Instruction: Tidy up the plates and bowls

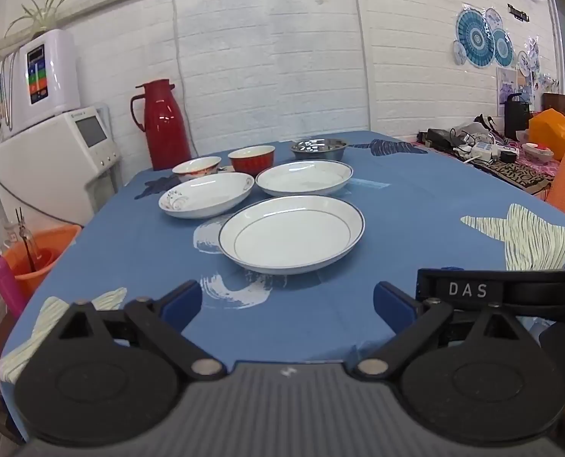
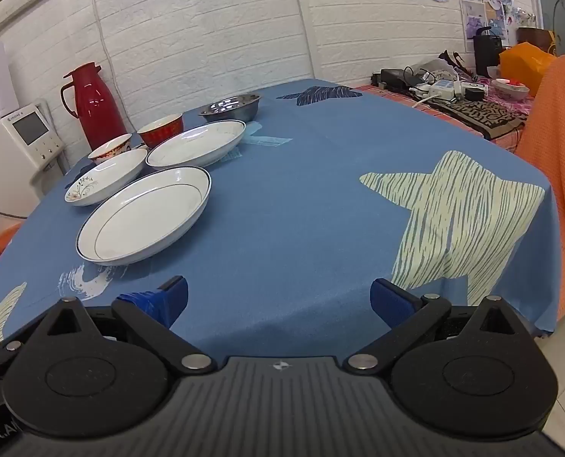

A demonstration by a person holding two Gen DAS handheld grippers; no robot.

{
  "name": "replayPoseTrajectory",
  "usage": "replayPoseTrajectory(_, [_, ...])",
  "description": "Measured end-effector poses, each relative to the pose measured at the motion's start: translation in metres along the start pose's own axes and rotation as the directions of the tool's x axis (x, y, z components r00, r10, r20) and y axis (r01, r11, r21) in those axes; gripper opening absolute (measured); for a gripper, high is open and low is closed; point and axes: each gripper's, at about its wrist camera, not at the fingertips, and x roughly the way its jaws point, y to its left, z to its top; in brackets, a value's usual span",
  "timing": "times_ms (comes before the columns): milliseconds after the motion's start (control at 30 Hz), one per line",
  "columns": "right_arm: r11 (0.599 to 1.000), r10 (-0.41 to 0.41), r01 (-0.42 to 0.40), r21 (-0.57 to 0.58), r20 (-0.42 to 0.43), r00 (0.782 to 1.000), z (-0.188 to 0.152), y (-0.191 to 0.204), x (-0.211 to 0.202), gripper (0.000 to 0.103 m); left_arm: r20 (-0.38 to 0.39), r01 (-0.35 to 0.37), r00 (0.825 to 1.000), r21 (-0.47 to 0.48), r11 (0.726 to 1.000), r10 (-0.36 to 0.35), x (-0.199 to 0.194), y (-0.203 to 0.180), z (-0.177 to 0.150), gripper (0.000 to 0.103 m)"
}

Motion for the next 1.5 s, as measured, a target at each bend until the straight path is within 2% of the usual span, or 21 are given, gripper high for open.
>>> replayPoseTrajectory(1500, [1.0, -0.001, 0.001, 0.002, -0.023, 1.0, -0.0029, 0.001, 0.0042, 0.09, -0.009, 0.005, 1.0, -0.007, 1.0, -0.005, 0.0031, -0.0007, -0.0032, 0.097])
